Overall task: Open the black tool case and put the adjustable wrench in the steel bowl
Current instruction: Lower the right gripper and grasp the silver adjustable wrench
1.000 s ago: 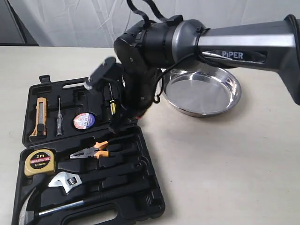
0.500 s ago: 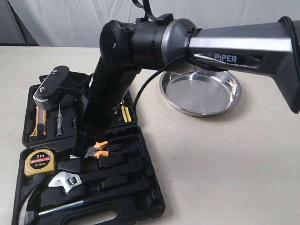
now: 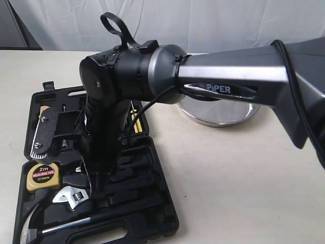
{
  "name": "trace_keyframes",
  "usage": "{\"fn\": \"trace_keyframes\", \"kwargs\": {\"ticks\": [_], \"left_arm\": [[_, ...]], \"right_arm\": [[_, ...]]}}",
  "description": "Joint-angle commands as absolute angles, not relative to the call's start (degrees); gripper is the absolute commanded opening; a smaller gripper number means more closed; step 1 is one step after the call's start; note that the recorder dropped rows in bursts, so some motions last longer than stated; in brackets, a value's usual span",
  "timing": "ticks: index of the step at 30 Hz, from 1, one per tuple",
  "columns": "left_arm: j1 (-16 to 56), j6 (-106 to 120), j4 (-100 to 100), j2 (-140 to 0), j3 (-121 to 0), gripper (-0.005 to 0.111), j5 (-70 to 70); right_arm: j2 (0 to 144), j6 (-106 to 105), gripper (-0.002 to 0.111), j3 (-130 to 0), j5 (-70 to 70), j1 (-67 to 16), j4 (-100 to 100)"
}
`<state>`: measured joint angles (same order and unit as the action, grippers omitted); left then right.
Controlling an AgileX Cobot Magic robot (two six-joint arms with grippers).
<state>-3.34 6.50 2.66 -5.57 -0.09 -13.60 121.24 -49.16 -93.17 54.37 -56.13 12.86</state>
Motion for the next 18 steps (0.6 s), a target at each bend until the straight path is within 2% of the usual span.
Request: {"fn": "trace_keyframes", "kwargs": {"ticks": [1, 18], "left_arm": [[-3.45, 6.41, 2.44, -5.35, 0.00, 0.000, -13.31], [-3.45, 6.41, 2.44, -5.35, 0.00, 0.000, -13.31]], "right_arm": [[122.91, -51.06, 0.036, -93.36, 55.41, -56.05, 11.87], [126.22, -58.98, 0.036, -93.36, 55.15, -56.16, 14.76]]}}
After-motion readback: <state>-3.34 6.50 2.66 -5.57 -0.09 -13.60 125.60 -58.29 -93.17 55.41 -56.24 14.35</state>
